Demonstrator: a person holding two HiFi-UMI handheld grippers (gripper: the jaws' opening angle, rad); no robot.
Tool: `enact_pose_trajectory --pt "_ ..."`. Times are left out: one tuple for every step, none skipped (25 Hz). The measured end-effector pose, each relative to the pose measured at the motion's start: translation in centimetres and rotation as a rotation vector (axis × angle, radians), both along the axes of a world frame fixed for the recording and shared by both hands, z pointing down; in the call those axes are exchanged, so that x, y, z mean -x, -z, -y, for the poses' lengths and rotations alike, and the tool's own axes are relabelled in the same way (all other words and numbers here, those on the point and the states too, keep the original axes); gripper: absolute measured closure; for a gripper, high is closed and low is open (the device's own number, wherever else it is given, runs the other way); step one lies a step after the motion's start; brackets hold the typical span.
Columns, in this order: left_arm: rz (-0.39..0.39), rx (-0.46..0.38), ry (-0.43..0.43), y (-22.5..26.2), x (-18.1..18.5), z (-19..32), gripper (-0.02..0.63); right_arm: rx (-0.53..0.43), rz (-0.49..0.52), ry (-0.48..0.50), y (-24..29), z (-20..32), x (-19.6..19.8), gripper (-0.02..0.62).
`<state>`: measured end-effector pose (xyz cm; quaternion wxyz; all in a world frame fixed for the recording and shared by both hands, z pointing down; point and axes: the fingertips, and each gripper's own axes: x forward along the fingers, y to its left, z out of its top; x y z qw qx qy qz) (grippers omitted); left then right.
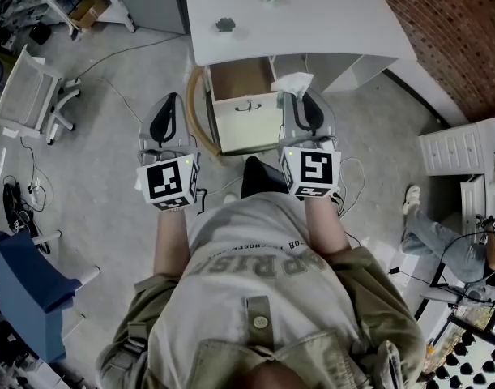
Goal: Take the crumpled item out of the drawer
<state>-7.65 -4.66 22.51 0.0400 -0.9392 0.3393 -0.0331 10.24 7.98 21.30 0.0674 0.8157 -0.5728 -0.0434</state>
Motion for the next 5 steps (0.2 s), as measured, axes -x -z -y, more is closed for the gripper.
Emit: enact_pose_trajectory --pt "-0.001 0.002 0.005 -0.03 0.11 0.09 0.6 0.002 -0.004 0.001 0.02 0.03 0.03 0.537" --pt "-0.002 0.003 0.009 -0.08 0.21 0.14 0.6 0.004 -0.006 0.001 0.0 0.04 0.04 0.537" --pt "-0.003 0.005 0.013 -0.13 0.29 0.16 0.6 0.006 -0.009 0.001 -0.03 0.03 0.05 0.537" --pt "-0.003 0.007 0.016 -0.2 0.36 0.18 0.6 0.008 -0.011 0.001 -0.07 0.02 0.06 0.537" --pt "-0.004 0.008 0.019 -0.26 0.44 0.2 0.6 0.01 -0.013 0.002 -0.1 0.02 0.06 0.537"
